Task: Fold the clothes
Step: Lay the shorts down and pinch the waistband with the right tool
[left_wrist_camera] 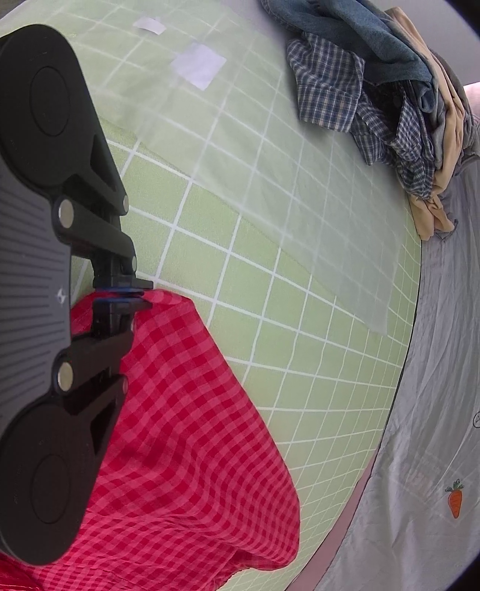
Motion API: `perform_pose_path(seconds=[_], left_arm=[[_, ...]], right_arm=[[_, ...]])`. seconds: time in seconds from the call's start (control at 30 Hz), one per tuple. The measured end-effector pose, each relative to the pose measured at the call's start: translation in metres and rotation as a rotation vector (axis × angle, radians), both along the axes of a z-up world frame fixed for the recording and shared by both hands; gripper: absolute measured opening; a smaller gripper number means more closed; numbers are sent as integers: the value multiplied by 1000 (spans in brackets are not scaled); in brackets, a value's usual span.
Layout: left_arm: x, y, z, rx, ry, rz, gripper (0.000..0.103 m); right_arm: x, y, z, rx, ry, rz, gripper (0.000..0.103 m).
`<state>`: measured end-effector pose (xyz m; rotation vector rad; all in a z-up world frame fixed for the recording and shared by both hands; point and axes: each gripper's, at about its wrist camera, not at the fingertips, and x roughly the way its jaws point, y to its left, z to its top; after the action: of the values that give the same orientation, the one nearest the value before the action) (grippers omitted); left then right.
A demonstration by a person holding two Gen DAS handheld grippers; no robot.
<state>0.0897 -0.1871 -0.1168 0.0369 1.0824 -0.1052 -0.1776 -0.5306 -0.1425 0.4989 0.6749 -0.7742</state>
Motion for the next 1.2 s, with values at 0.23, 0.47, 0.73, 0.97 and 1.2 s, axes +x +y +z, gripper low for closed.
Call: perform_pose_path(seconds=[0.23,0.47,0.73,0.97,1.2], left_arm=[[-38,28,2,57,43,114,2],[-74,39,17,71,41,194,31],[-64,0,36,44,-30,179,53],[-27,-45,23,39,-51,112,54],[6,-77,3,41,-32,103,54]], right_arm=[[11,-17,-19,38,81,82,42],[14,-33,-4,40,31,172,46],[43,-55,9,-4,-7,245,54],[82,-68,8,-40,-9,313,50],[121,-70,-6,-24,6,373,39]])
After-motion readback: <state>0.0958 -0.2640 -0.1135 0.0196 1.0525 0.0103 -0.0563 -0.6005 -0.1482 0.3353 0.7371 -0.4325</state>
